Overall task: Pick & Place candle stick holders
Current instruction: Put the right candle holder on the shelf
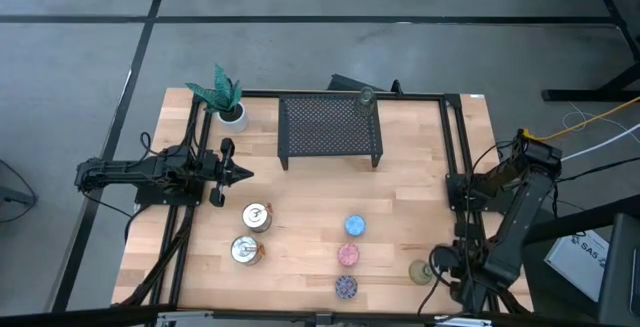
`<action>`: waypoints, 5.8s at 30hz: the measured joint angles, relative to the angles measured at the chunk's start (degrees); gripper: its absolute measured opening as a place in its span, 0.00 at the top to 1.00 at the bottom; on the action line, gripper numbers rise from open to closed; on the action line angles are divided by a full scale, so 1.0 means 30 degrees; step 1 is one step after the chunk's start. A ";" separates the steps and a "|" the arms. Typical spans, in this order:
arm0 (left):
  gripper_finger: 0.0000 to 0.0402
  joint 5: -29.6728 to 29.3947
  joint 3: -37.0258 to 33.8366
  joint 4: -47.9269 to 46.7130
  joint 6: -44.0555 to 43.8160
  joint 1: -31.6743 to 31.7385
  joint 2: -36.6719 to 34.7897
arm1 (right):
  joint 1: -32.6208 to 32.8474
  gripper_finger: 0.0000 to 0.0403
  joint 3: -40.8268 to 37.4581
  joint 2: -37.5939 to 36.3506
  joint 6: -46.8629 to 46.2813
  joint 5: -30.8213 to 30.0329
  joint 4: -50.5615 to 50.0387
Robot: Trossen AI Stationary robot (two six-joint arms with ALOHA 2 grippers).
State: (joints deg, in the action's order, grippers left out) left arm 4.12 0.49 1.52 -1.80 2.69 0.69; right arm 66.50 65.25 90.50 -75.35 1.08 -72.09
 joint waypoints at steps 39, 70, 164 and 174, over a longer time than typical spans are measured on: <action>1.00 -0.0001 0.0001 0.0000 0.0000 0.0001 0.0000 | -0.1476 0.81 -0.1748 0.0000 -0.1254 -0.1174 0.0565; 1.00 -0.0001 0.0001 0.0000 0.0000 -0.0006 -0.0007 | -0.8968 0.92 -0.1748 -0.0189 0.3974 -0.2521 0.0654; 1.00 -0.0001 -0.0006 0.0000 0.0000 0.0000 -0.0007 | -2.1036 0.92 1.0042 -0.0219 2.6123 -0.0878 -0.0926; 1.00 -0.0001 -0.0006 0.0000 0.0001 0.0001 -0.0001 | -2.2075 0.92 1.1576 -0.0211 2.8154 -0.1356 -0.1840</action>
State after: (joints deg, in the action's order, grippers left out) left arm 4.12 0.47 1.52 -1.80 2.70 0.69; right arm 0.27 99.98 89.86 9.11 -2.99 -77.61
